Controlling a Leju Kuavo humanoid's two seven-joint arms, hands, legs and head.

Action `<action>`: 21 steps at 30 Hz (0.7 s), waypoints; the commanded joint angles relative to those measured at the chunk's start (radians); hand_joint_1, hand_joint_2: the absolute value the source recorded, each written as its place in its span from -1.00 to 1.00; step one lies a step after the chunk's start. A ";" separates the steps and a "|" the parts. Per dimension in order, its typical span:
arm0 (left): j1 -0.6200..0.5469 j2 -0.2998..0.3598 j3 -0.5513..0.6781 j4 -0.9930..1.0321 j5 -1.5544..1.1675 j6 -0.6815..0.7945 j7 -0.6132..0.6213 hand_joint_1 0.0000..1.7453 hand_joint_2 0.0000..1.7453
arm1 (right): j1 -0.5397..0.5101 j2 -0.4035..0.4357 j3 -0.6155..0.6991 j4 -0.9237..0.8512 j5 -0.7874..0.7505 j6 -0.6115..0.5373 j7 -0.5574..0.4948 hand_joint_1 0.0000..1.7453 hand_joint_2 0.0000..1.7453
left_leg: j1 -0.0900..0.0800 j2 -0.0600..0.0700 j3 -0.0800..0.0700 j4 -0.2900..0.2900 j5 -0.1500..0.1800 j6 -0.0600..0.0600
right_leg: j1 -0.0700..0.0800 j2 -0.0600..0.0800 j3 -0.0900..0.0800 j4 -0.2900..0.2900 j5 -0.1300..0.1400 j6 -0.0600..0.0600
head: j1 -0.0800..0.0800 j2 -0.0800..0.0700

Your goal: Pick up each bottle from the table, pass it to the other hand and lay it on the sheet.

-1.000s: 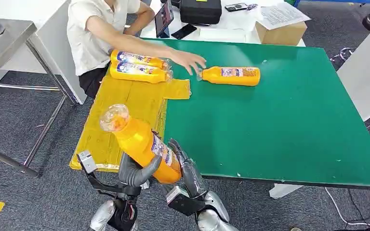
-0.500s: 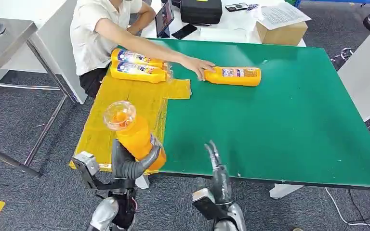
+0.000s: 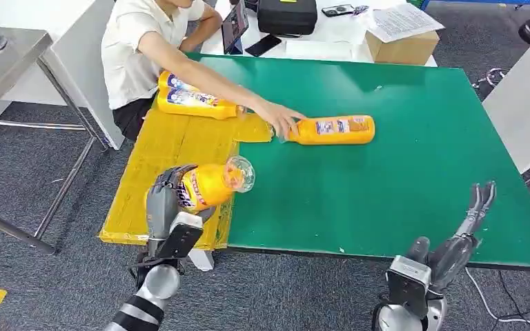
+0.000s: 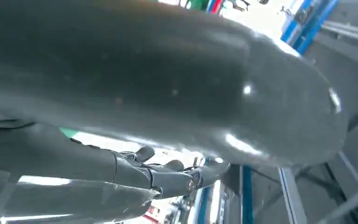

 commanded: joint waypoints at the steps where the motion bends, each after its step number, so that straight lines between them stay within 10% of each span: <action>1: -0.223 0.049 0.065 0.419 -0.176 -0.030 0.168 1.00 1.00 | -0.034 0.020 -0.038 0.033 -0.054 0.002 0.003 -1.00 -1.00 | 0.001 -0.002 0.004 -0.002 0.000 -0.002 | 0.001 -0.001 0.004 -0.001 0.000 -0.002 | 0.000 0.000; 13: -0.321 0.058 0.031 0.598 -0.229 -0.186 0.266 1.00 1.00 | -0.041 0.008 -0.031 0.099 -0.113 0.002 0.003 -1.00 -1.00 | 0.001 0.000 0.003 -0.001 0.000 -0.002 | 0.001 0.001 0.004 -0.001 0.000 -0.002 | 0.000 0.000; 17: -0.318 0.055 0.020 0.622 -0.229 -0.268 0.262 0.54 1.00 | -0.037 -0.005 -0.036 0.113 -0.126 0.002 0.003 -1.00 -1.00 | 0.001 0.001 0.006 -0.002 -0.001 -0.003 | 0.001 0.002 0.007 -0.002 -0.001 -0.002 | 0.000 0.000; 21: -0.316 0.056 0.016 0.623 -0.231 -0.278 0.261 0.54 1.00 | -0.036 -0.007 -0.036 0.116 -0.130 0.002 0.003 -1.00 -1.00 | 0.001 0.000 0.008 -0.002 -0.001 -0.002 | 0.001 0.002 0.009 -0.002 -0.001 -0.002 | 0.000 0.000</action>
